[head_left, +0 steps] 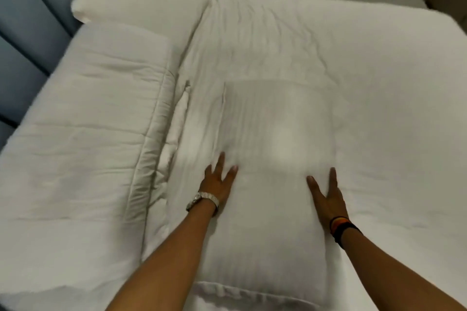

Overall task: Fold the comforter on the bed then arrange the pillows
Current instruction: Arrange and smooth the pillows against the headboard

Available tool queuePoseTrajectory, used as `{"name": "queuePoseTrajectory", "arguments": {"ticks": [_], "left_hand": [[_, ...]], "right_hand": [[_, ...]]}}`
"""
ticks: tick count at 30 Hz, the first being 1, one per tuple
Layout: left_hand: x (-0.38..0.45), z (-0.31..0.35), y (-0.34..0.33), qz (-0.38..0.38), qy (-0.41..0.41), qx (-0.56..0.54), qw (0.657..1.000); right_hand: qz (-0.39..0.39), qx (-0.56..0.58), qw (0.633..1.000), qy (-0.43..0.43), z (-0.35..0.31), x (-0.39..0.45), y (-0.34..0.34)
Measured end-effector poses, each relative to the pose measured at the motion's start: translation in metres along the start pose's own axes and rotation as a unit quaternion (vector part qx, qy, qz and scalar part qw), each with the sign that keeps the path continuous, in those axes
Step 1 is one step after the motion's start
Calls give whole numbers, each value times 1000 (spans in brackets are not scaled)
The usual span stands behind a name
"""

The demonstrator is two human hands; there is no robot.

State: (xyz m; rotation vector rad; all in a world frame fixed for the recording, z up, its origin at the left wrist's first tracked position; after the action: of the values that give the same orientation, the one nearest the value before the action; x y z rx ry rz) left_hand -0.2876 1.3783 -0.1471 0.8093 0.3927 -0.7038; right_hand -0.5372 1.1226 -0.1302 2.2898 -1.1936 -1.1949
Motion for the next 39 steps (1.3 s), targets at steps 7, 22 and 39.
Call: {"name": "queuePoseTrajectory", "arguments": {"ticks": [7,22,39], "left_hand": [[-23,54,17,141,-7,-157,977],[-158,132,407,376,-142,31,915],[-40,-159,468,358,-74,160,917]], "right_hand": [[0,198,977,77,-33,-4,13],[-85,316,893,309,-331,-201,-79],[-15,-233,849,474,-491,-230,-389]]}}
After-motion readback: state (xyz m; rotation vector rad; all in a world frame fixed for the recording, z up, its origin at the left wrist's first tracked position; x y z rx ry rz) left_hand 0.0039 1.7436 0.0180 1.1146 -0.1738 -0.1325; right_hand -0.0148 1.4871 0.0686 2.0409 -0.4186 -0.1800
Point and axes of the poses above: each hand's wrist, its own x-axis towards the middle knuckle, its own y-axis out of the back of the hand, z = x × y, the point moved 8 cm from there along x, towards the middle knuckle, and after that the axes turned 2 degrees about z, right-handed, at the moved point
